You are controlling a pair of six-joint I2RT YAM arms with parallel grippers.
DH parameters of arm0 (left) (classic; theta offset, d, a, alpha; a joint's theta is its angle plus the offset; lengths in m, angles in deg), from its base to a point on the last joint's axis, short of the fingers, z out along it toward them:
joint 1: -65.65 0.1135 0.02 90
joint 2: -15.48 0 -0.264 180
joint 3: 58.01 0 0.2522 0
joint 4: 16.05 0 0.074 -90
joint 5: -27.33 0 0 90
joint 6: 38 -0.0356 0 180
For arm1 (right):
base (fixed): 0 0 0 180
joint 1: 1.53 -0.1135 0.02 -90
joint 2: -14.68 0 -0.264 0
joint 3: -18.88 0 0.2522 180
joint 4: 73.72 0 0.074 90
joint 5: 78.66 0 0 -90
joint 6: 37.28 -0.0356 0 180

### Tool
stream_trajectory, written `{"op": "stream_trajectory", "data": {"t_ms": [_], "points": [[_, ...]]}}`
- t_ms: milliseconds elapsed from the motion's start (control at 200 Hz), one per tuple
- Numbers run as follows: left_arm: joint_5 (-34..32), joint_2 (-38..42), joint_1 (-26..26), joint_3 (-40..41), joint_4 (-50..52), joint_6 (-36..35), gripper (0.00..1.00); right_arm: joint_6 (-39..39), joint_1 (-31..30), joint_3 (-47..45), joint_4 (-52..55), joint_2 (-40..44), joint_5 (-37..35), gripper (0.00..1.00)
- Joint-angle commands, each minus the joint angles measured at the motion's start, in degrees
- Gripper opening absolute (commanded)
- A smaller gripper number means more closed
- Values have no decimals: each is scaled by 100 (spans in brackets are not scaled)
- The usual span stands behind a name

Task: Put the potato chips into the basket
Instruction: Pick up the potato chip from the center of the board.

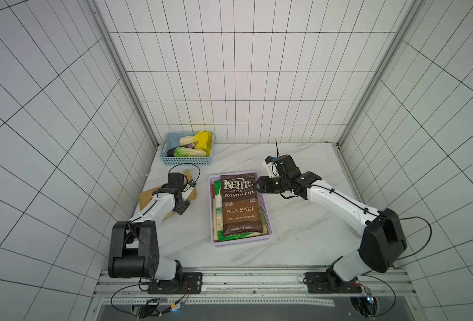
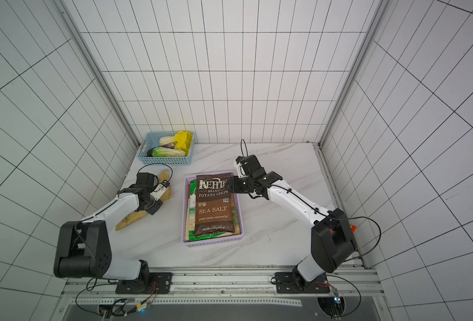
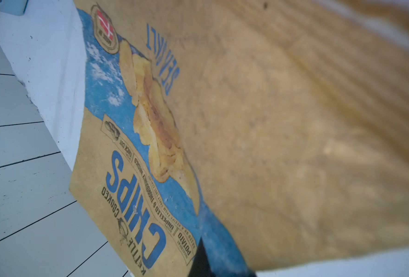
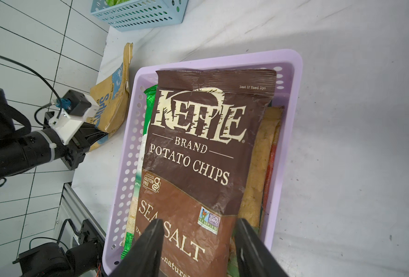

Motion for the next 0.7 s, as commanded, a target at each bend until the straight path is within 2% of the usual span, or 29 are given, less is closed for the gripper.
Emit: {"op": "stream_trajectory", "data": {"t_ms": [0, 175, 325, 410, 490, 590, 695], "points": [[741, 524, -5, -671, 986, 341, 0, 82, -184, 193, -70, -20, 306, 52], [1695, 889, -110, -1922, 2497, 685, 0, 76, -253, 229, -101, -5, 255, 53], [2070, 1073, -490, -2598, 3164, 947, 0, -18, -220, 169, -66, 181, -138, 52], [1990, 1119, -802, -2995, 3485, 1167, 0, -86, -159, 57, -15, 375, -419, 53], [1972, 993, -995, -3538, 3834, 1418, 0, -98, -97, -70, 36, 596, -623, 53], [2370, 622, -1159, -4275, 4414, 1750, 0, -113, -27, -203, 116, 839, -773, 53], [2496, 174, -1593, -4633, 4704, 2139, 0, -91, 53, -312, 219, 1031, -839, 53]]}}
